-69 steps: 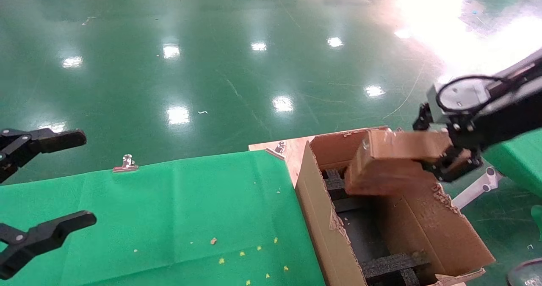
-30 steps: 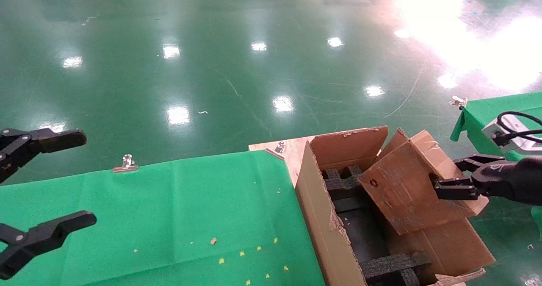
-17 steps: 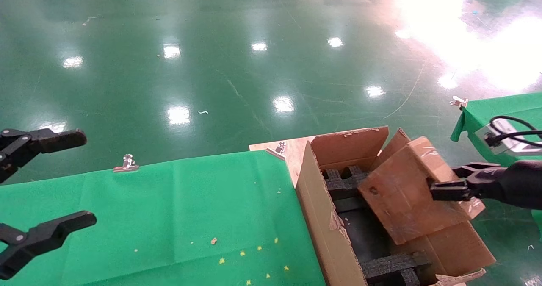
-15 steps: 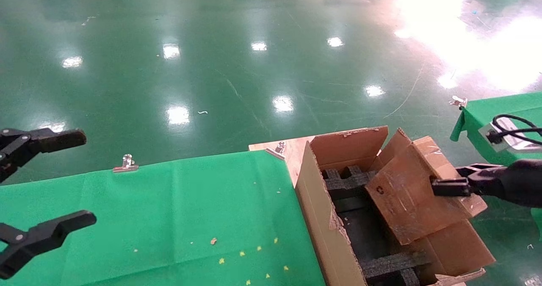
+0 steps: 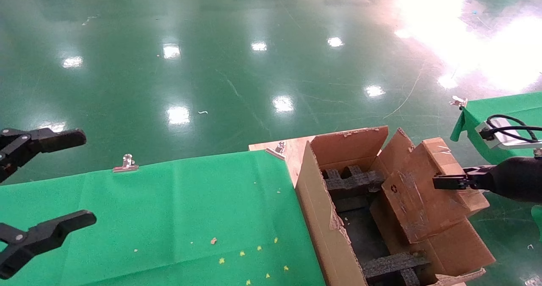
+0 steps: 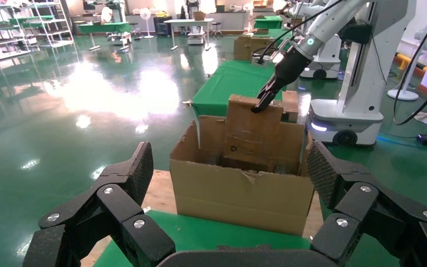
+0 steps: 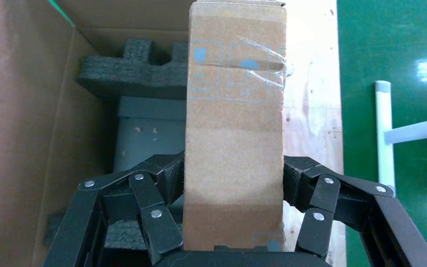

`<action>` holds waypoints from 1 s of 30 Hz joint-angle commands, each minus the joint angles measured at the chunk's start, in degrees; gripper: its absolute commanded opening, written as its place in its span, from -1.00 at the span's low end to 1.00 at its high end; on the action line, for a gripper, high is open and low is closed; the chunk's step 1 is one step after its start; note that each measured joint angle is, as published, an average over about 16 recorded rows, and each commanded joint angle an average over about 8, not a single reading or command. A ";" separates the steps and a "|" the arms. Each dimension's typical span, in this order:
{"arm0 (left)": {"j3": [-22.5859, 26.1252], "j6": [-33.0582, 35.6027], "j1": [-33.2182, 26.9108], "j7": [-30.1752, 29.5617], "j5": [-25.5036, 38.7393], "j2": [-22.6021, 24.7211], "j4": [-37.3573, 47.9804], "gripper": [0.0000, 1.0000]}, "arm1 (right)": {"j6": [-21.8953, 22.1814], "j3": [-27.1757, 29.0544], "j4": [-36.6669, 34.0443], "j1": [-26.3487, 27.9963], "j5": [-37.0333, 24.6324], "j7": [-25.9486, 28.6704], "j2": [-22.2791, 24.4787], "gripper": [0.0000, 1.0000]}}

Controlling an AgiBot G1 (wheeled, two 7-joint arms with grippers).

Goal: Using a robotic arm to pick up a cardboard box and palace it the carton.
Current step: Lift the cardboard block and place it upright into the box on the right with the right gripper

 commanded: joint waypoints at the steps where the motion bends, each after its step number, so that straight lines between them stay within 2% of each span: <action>1: 0.00 0.00 0.00 0.00 0.00 0.00 0.00 1.00 | 0.67 -0.24 0.69 -0.11 -1.02 1.34 -0.10 -1.00; 14: 0.00 0.00 0.00 0.00 0.00 0.00 0.00 1.00 | 4.50 -2.66 0.81 -3.12 -4.12 6.57 -3.02 -1.00; 30: 0.00 0.00 0.00 0.00 0.00 0.00 0.00 1.00 | 11.17 -5.45 -3.01 -10.75 -1.59 7.23 -9.18 -1.00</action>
